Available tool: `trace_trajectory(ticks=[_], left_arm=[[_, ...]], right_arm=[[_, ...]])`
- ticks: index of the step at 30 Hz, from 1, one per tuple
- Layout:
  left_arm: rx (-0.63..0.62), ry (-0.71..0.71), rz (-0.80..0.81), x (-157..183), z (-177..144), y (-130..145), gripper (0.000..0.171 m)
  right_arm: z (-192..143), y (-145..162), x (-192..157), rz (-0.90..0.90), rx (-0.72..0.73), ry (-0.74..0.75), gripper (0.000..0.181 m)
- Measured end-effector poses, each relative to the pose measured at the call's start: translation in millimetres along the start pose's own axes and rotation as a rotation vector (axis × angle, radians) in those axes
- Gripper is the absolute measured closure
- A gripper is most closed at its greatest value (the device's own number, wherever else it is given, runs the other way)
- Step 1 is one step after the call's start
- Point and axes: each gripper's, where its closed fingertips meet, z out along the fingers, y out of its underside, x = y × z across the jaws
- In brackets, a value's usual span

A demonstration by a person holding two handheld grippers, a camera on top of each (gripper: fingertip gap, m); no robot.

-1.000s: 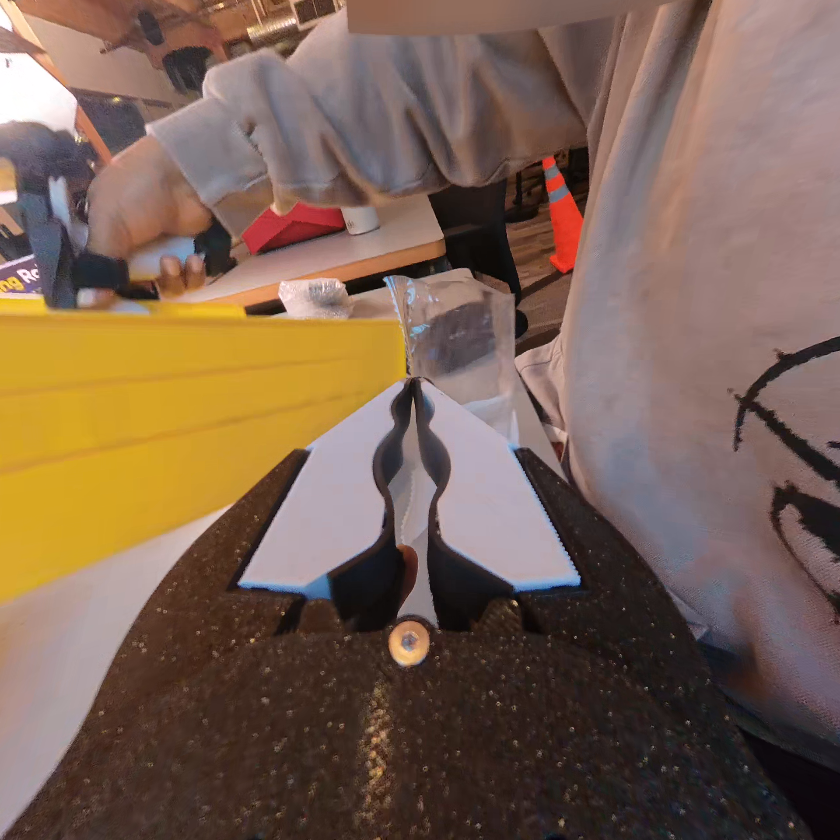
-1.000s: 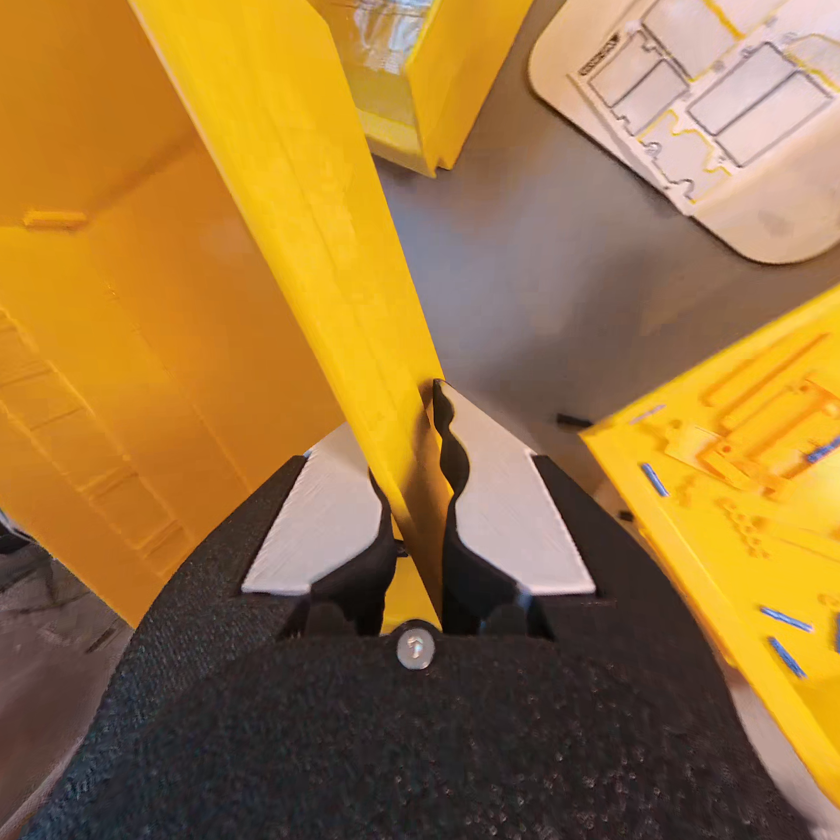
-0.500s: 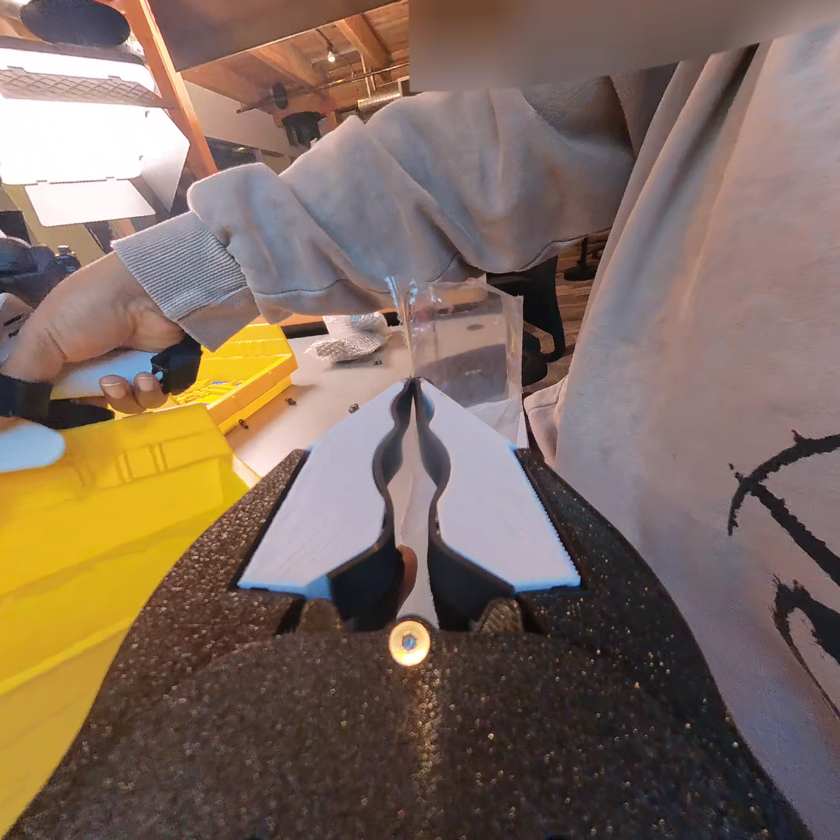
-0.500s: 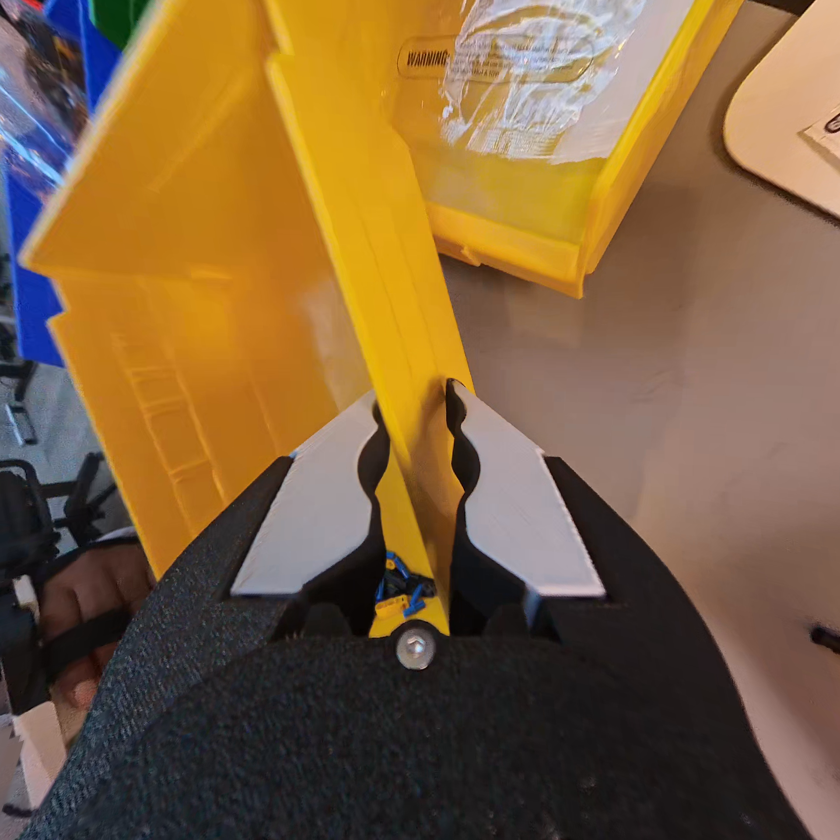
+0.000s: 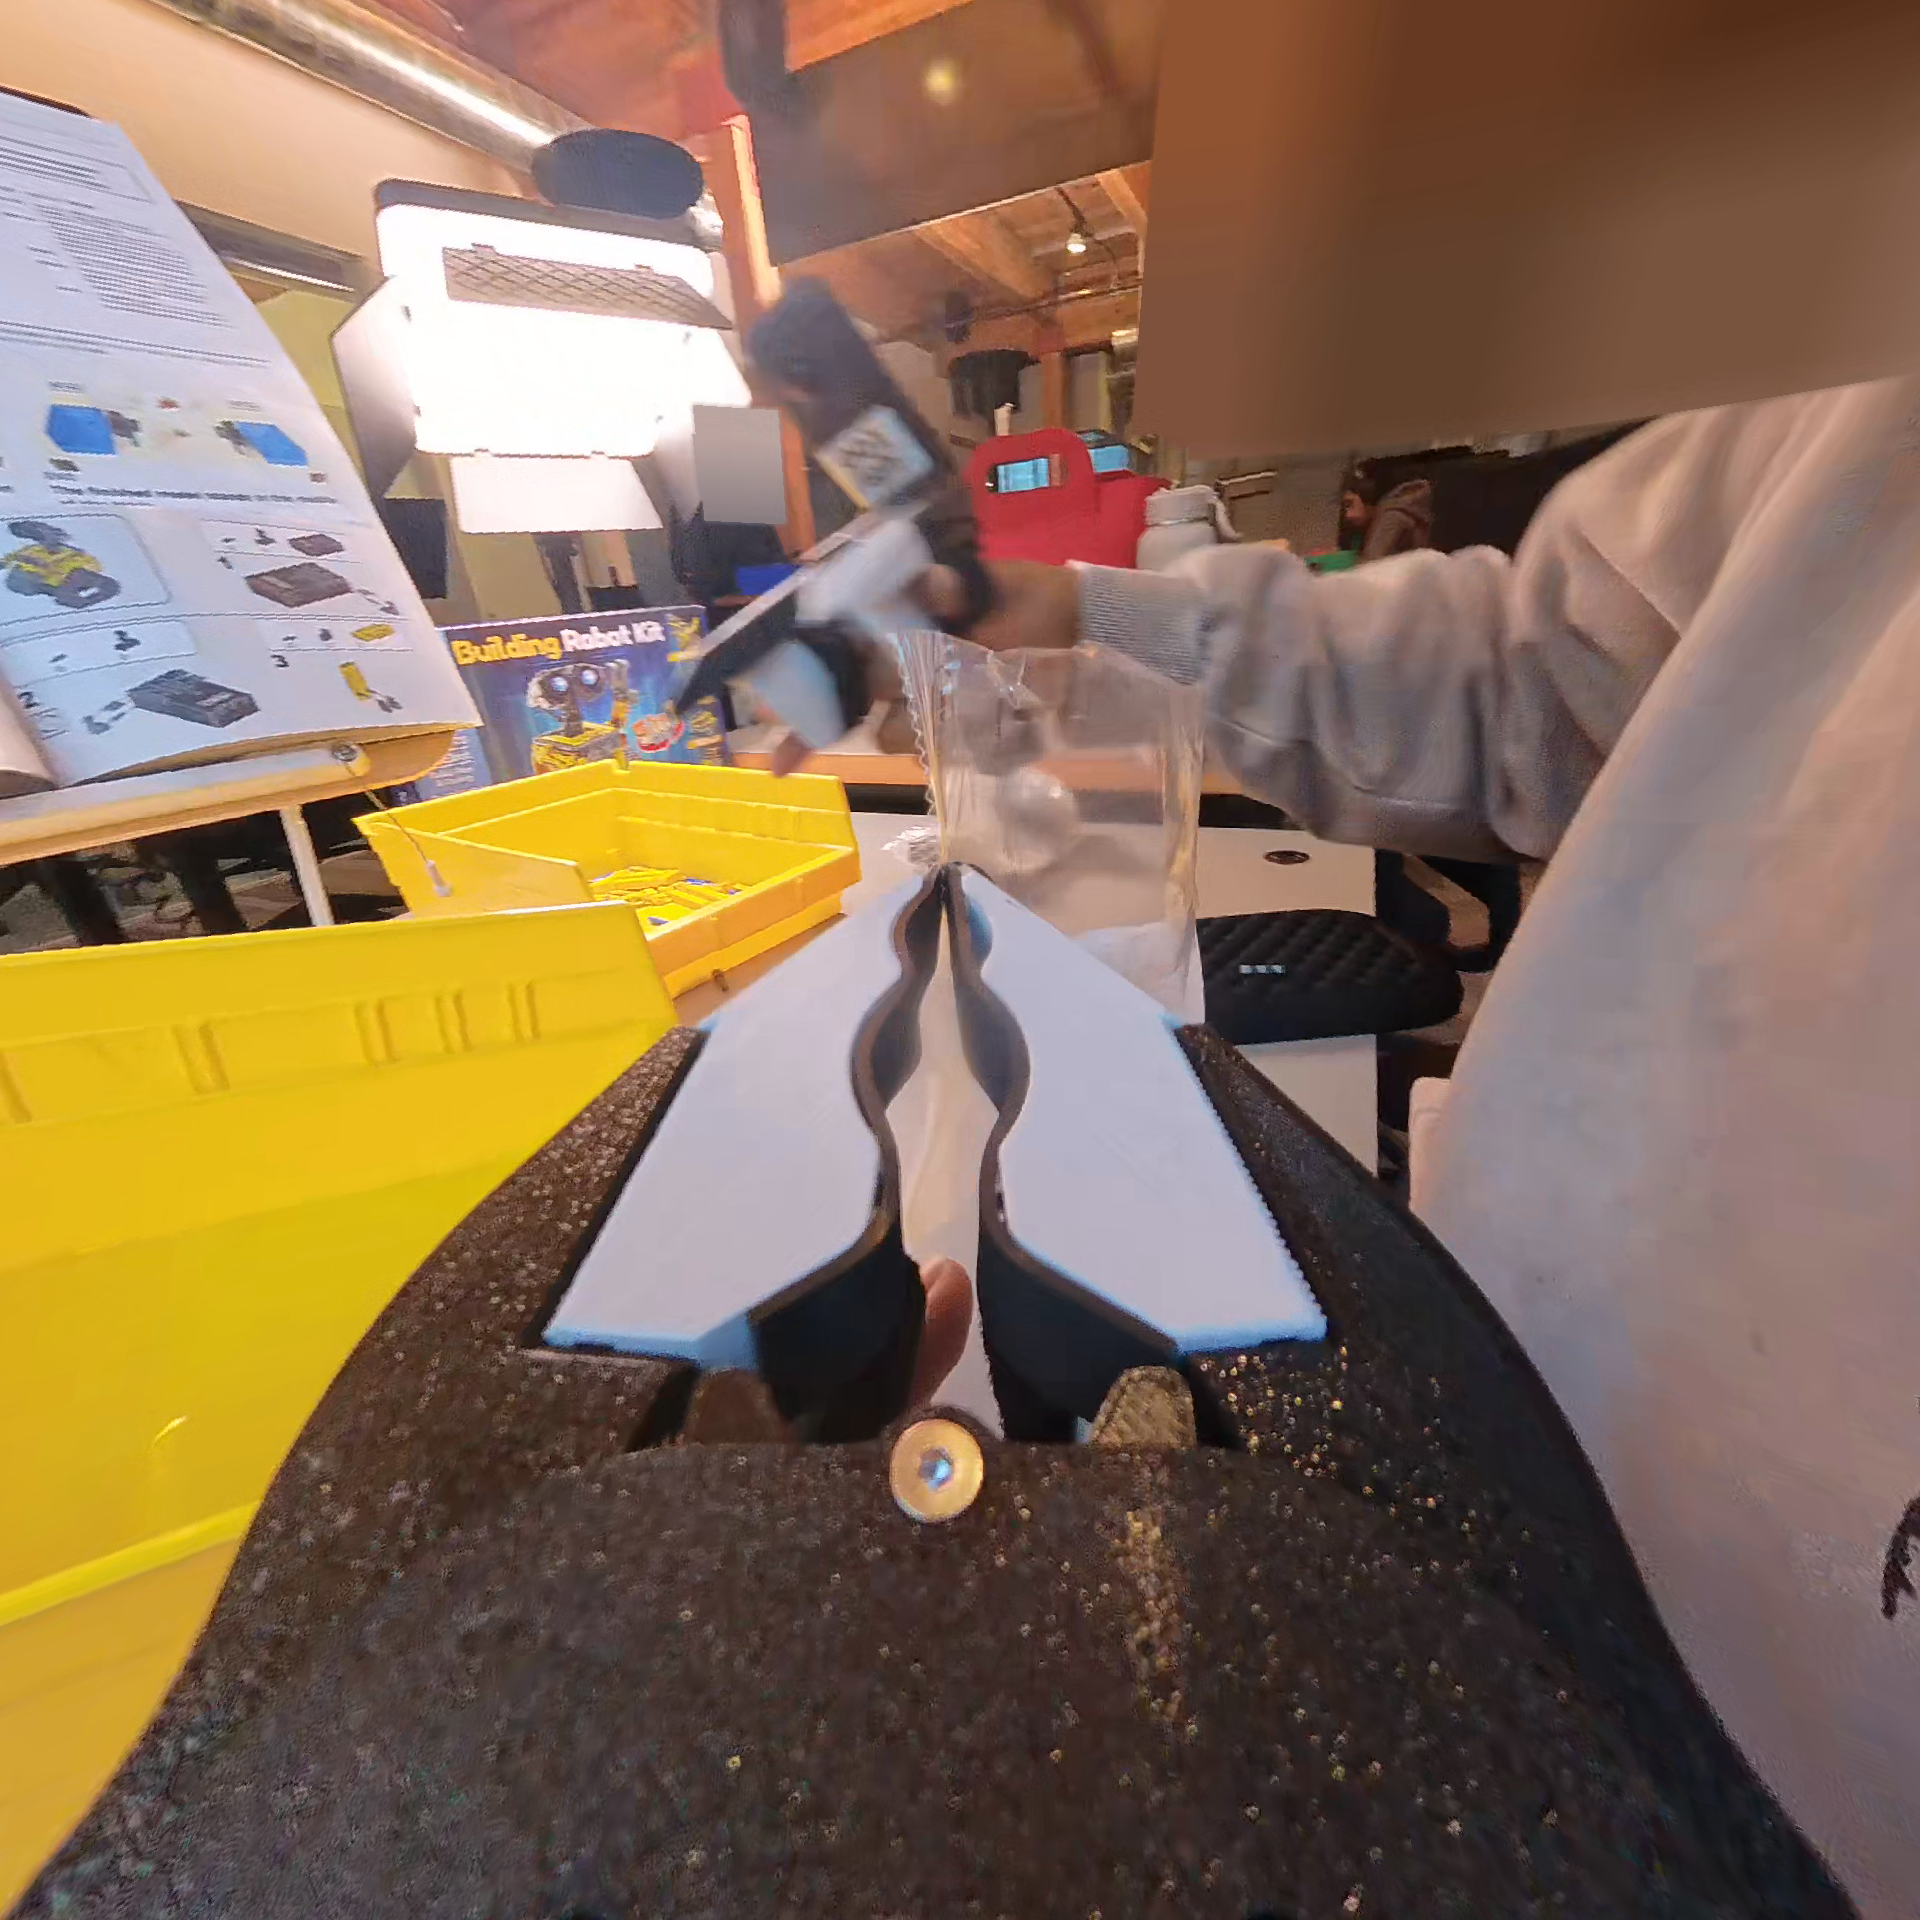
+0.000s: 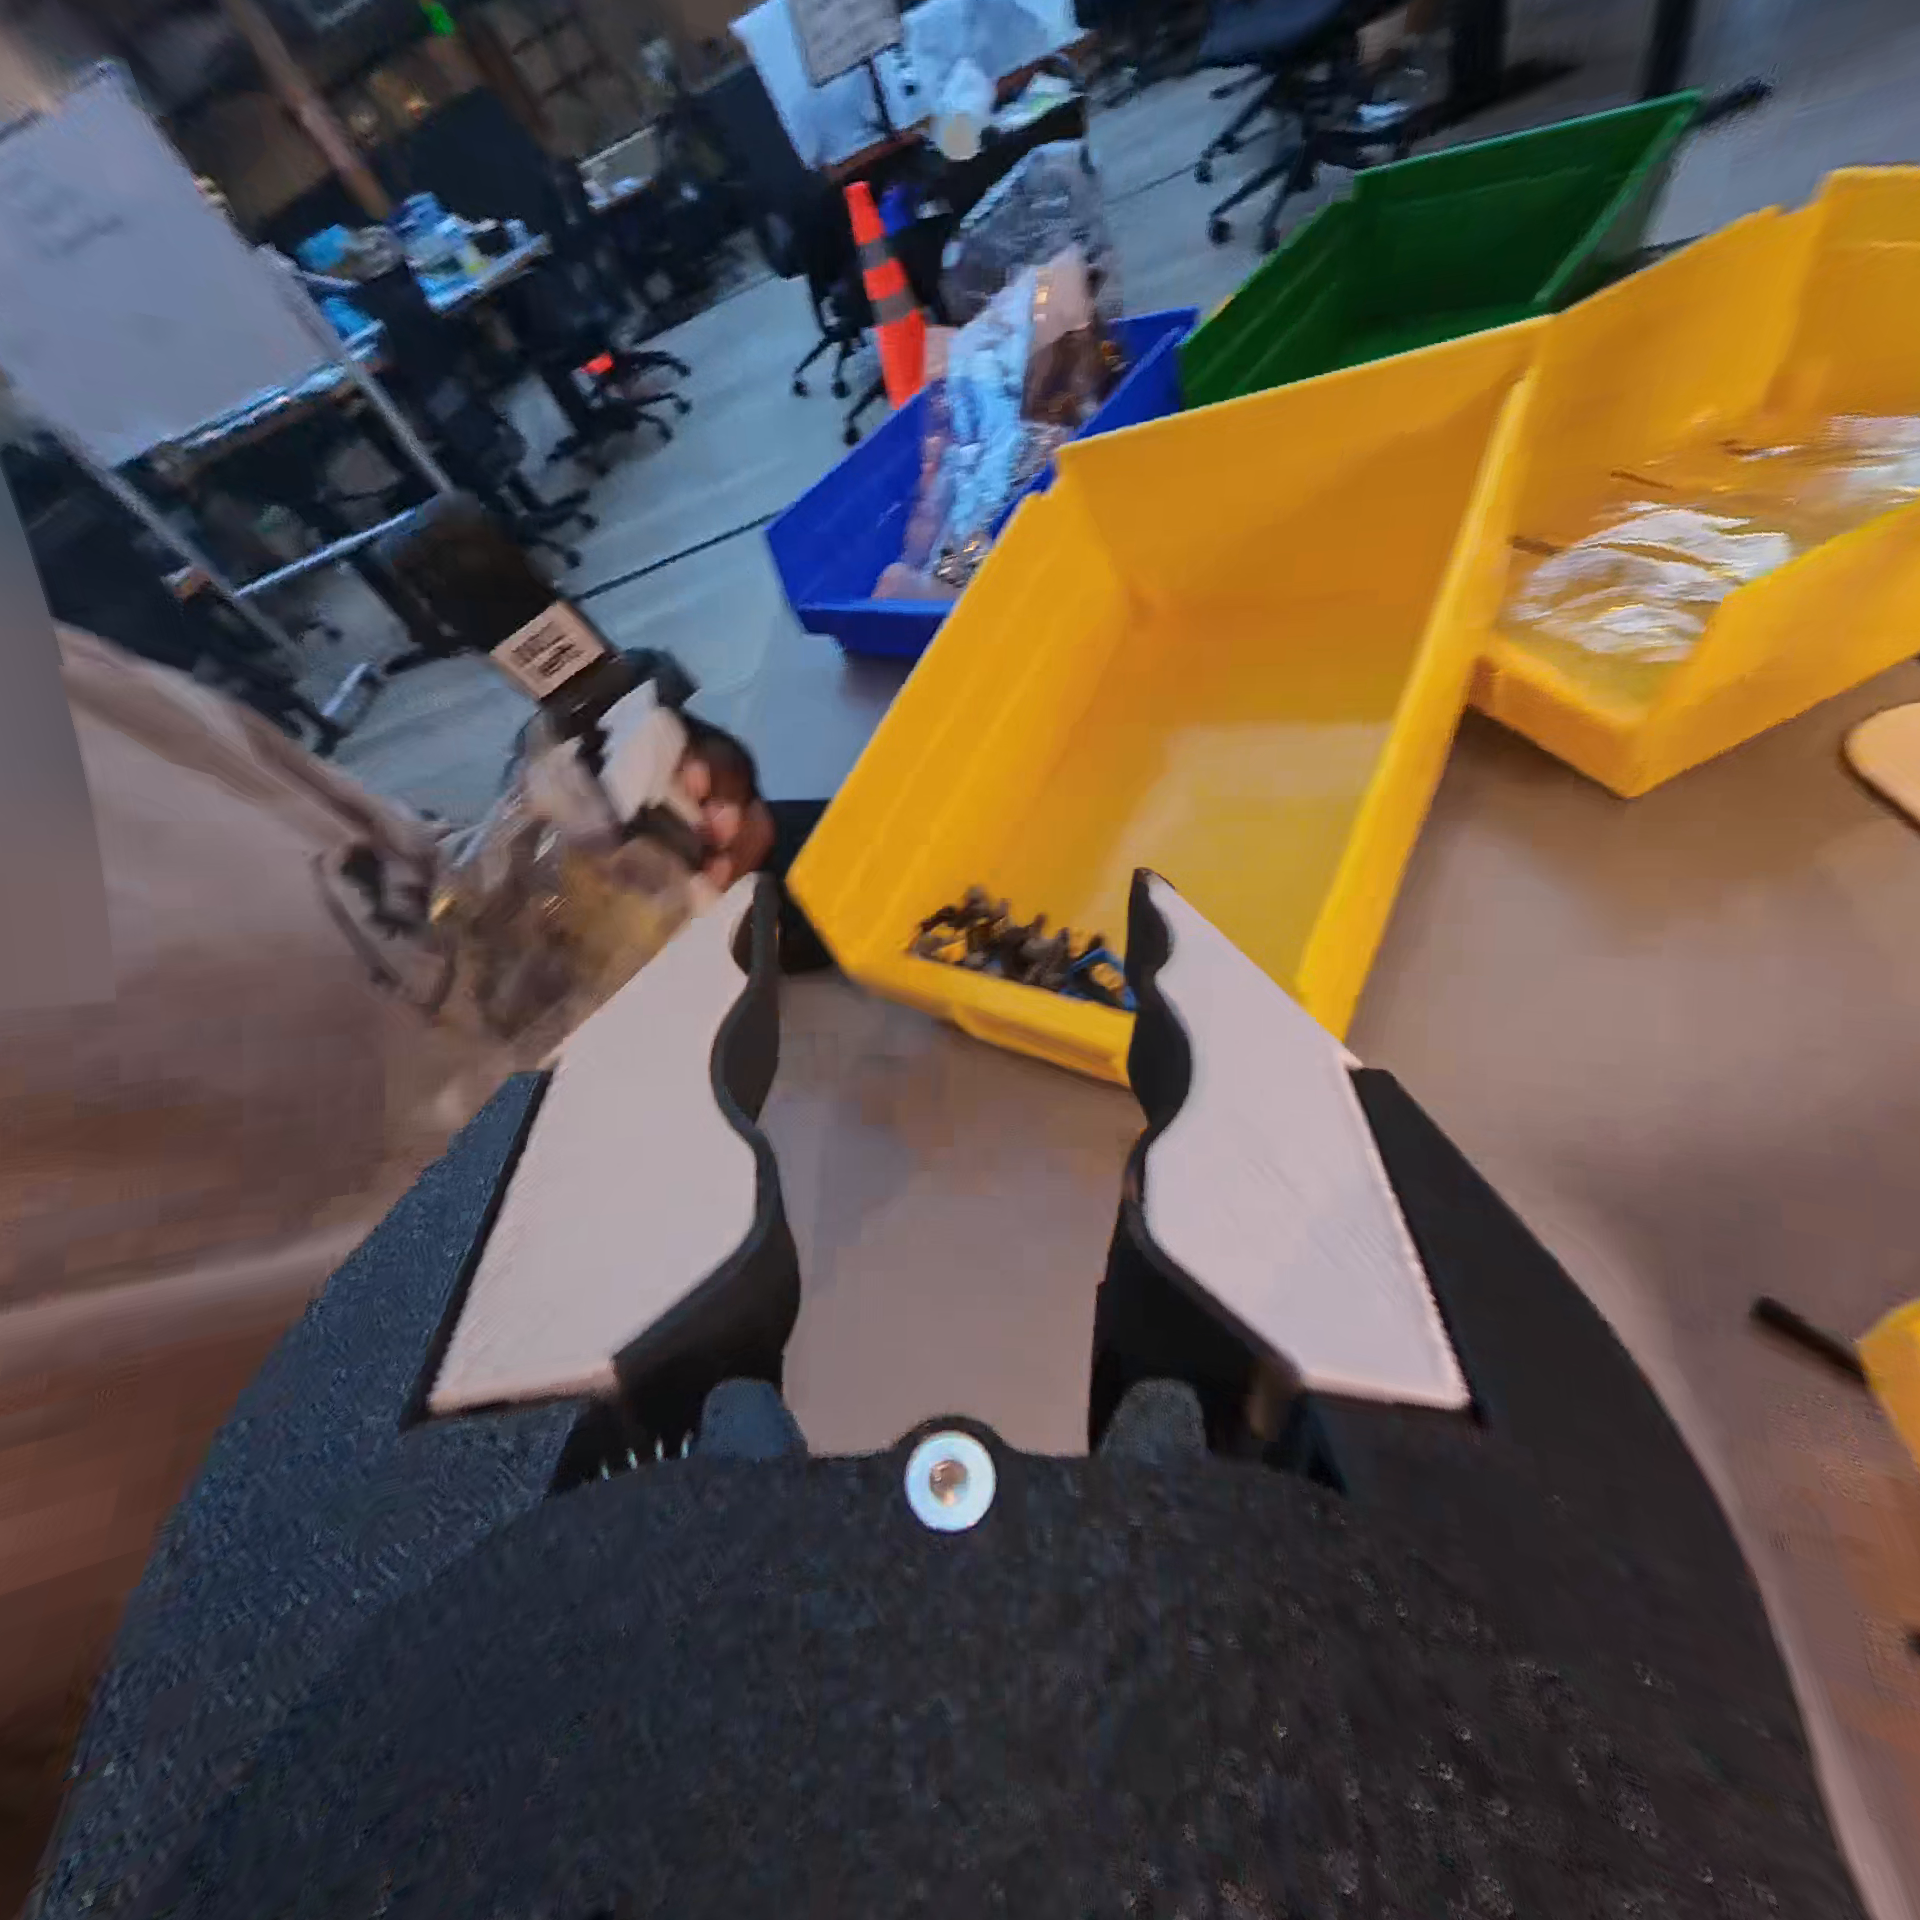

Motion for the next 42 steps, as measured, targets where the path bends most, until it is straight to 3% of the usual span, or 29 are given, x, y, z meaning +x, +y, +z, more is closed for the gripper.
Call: trace_trajectory(ticks=[3,5,7,12,15,18,21,25,27,28,30,31,35,42], left_arm=[[-0.002,-0.073,-0.037,-11,4,1,0.171],[0.008,-0.083,-0.05,-12,9,-1,0.171],[0.007,-0.073,-0.053,-10,17,0,0.171],[-0.025,-0.067,-0.05,-6,30,3,0.171],[-0.081,-0.1,-0.062,-13,28,7,0.171],[-0.131,-0.146,0.016,-25,10,-10,0.156],[-0.398,-0.144,0.18,-38,-15,-2,0.141],[-0.854,0.048,0.315,-39,-42,57,0.116],[-1.045,0.13,0.454,-47,-52,87,0.12],[-1.118,0.181,0.496,-48,-56,98,0.133],[-1.176,0.236,0.593,-56,-58,98,0.157],[-1.206,0.274,0.608,-56,-63,97,0.159],[-1.242,0.357,0.62,-51,-86,90,0.163],[-1.161,0.428,0.598,-18,-106,58,0.163]], right_arm=[[-27,55,-60,-0.094,-0.032,-0.101,0.095],[-27,82,-71,-0.189,-0.032,-0.027,0.095],[-16,94,-71,-0.232,0.007,0.053,0.11],[-8,85,-66,-0.25,0.173,0.074,0.177],[-14,85,-67,-0.254,0.181,0.027,0.181],[-28,87,-62,-0.238,0.184,0.03,0.181],[-45,98,-53,-0.205,0.172,0.057,0.181],[-65,109,-36,-0.144,0.185,0.11,0.181],[-67,110,-30,-0.128,0.199,0.123,0.181],[-67,110,-28,-0.126,0.205,0.129,0.181],[-66,108,-25,-0.13,0.214,0.139,0.181],[-67,108,-24,-0.13,0.219,0.141,0.181],[-74,107,-20,-0.108,0.253,0.149,0.181],[-87,105,-12,-0.067,0.33,0.154,0.181]])
